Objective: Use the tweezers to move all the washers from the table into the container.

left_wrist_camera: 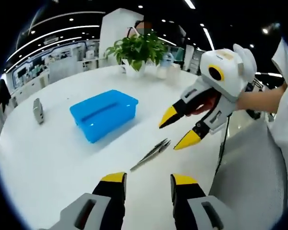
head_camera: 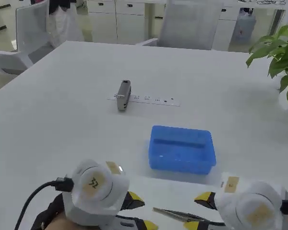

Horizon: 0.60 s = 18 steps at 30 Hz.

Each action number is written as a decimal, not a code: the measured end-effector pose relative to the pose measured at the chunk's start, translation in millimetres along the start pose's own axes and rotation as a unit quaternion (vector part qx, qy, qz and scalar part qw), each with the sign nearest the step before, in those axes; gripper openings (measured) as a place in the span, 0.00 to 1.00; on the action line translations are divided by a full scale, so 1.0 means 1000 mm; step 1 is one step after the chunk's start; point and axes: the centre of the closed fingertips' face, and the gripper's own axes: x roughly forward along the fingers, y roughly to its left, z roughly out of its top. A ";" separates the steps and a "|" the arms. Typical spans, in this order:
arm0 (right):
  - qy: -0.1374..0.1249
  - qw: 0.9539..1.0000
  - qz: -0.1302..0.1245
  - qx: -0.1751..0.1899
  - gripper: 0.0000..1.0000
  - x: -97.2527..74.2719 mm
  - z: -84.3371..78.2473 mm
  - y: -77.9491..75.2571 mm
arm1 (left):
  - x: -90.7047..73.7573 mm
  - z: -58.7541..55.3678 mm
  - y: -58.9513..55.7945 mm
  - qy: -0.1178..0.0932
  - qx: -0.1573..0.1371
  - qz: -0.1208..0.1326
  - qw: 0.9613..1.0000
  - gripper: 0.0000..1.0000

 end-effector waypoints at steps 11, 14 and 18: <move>-0.086 0.984 -0.069 0.142 0.49 -0.056 0.005 -0.006 | -0.046 0.010 -0.004 -0.027 -0.027 0.082 0.996 0.70; -0.095 0.979 -0.077 0.165 0.57 -0.062 0.003 -0.008 | -0.057 0.015 -0.003 -0.042 -0.039 0.099 0.993 0.73; -0.094 0.974 -0.101 0.177 0.68 -0.067 -0.003 -0.011 | -0.069 0.019 0.003 -0.069 -0.076 0.124 0.987 0.84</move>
